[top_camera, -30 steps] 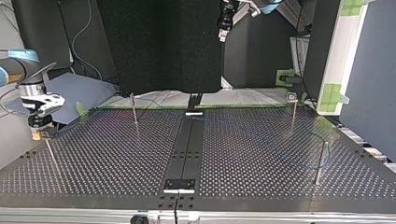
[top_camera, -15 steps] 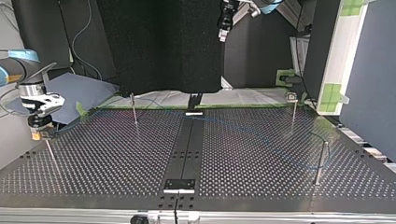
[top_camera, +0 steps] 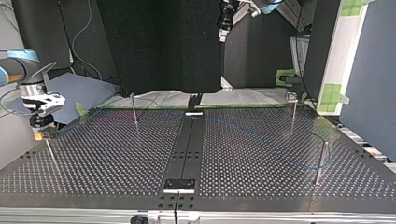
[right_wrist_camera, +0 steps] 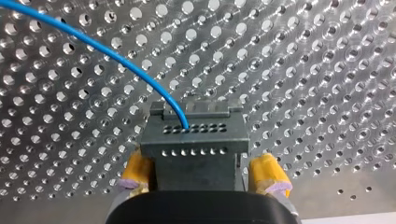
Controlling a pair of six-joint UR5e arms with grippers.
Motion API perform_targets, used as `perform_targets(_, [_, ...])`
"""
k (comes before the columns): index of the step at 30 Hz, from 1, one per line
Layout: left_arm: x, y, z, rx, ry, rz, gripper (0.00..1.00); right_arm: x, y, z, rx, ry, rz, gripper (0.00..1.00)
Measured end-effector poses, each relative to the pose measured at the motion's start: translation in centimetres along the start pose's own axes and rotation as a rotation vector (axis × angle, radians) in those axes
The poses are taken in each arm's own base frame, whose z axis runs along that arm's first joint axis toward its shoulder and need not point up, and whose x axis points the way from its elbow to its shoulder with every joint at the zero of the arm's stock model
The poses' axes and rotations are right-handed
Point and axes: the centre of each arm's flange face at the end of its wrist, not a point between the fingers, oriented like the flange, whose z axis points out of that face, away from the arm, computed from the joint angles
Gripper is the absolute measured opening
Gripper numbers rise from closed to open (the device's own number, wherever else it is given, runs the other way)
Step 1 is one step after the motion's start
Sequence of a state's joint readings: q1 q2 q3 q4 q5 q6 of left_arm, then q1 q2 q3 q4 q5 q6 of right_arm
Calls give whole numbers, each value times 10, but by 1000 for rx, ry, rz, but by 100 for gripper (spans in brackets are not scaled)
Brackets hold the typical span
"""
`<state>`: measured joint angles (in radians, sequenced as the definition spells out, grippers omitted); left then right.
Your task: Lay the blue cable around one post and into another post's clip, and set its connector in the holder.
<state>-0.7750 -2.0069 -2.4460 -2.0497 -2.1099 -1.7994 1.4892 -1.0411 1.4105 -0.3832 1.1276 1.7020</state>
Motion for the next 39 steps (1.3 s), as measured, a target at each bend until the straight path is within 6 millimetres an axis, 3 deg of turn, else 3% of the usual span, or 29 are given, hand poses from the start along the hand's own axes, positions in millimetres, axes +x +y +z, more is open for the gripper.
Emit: perform_targets(39, [0, 0, 0, -1, 3, 3, 100, -2, -12, 1, 68, -6, -6, 100])
